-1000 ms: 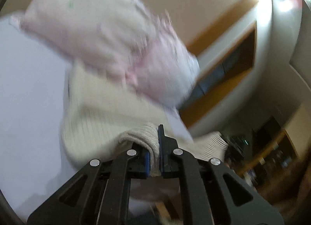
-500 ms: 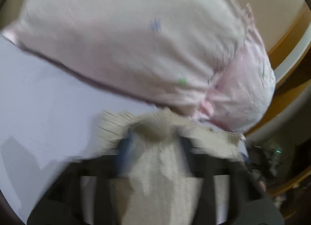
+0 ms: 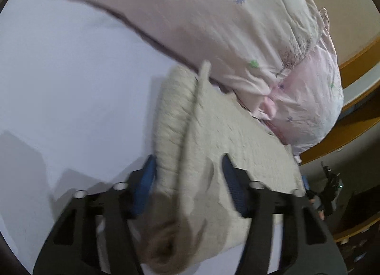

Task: Fold small clothes

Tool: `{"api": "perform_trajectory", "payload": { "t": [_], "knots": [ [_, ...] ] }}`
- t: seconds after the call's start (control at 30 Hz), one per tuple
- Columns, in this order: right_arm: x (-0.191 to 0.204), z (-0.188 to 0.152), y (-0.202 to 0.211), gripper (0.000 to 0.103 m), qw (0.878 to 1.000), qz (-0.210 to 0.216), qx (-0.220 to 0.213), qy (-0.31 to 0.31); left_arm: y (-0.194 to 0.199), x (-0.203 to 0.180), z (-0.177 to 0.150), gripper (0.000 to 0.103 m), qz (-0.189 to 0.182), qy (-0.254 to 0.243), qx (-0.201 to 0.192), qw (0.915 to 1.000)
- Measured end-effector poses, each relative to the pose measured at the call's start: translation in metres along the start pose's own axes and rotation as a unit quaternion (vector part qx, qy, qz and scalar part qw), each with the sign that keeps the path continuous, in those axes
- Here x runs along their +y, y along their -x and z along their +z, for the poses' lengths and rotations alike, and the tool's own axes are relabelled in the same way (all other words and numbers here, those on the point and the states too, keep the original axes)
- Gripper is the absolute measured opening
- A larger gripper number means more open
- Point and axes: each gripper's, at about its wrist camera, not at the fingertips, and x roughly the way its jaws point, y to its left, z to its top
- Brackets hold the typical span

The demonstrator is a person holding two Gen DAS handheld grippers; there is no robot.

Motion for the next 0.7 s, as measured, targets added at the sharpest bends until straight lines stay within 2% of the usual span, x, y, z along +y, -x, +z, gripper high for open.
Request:
{"api": "perform_trajectory", "payload": {
  "t": [0.03,0.07,0.13,0.17,0.23,0.3,0.37,0.4,0.43,0.47,0.5,0.57,0.63,0.7],
  "knots": [
    [0.001,-0.001,-0.001,0.101,1.0,0.003,0.003,-0.001,-0.002,-0.001,-0.002,0.031,0.001,0.005,0.001,1.0],
    [0.001,-0.001,-0.001,0.101,1.0,0.006,0.008,-0.003,-0.006,-0.003,-0.004,0.02,-0.005,0.014,0.009,0.9999],
    [0.002,-0.002,-0.002,0.101,1.0,0.011,0.015,-0.008,-0.006,-0.007,-0.005,0.016,-0.053,0.064,0.015,0.9965],
    [0.001,-0.001,0.0,0.101,1.0,0.016,0.017,-0.012,-0.004,-0.014,-0.003,0.016,-0.071,0.07,0.013,0.9949],
    [0.002,0.001,0.003,0.101,0.999,0.023,0.012,-0.019,0.001,-0.052,0.003,0.015,-0.11,0.053,0.0,0.9925],
    [0.003,0.004,0.009,0.101,0.999,0.027,0.001,-0.018,-0.005,-0.105,0.007,0.015,-0.161,0.022,-0.002,0.9867],
    [0.004,0.007,0.017,0.101,1.0,0.021,-0.016,-0.012,-0.032,-0.165,0.004,0.015,-0.222,-0.006,0.025,0.9747],
    [0.003,0.01,0.023,0.101,1.0,0.013,-0.028,-0.007,-0.047,-0.185,0.0,0.016,-0.241,-0.014,0.038,0.9697],
    [0.001,0.012,0.027,0.101,0.999,0.006,-0.035,-0.005,-0.074,-0.212,-0.008,0.017,-0.269,-0.017,0.065,0.9608],
    [-0.001,0.016,0.031,0.101,0.999,-0.002,-0.043,-0.003,-0.105,-0.235,-0.016,0.017,-0.3,-0.009,0.107,0.9478],
    [-0.006,0.02,0.034,0.101,0.999,-0.012,-0.049,-0.006,-0.128,-0.247,-0.023,0.018,-0.316,0.005,0.14,0.9383],
    [-0.016,0.025,0.038,0.101,0.998,-0.026,-0.053,-0.014,-0.178,-0.263,-0.041,0.02,-0.338,0.062,0.219,0.9132],
    [-0.025,0.03,0.04,0.101,0.998,-0.029,-0.045,-0.026,-0.188,-0.263,-0.045,0.02,-0.349,0.071,0.236,0.904],
    [-0.029,0.035,0.039,0.101,0.999,-0.007,-0.015,-0.033,-0.17,-0.251,-0.037,0.021,-0.34,0.049,0.21,0.9153]
  ]
}}
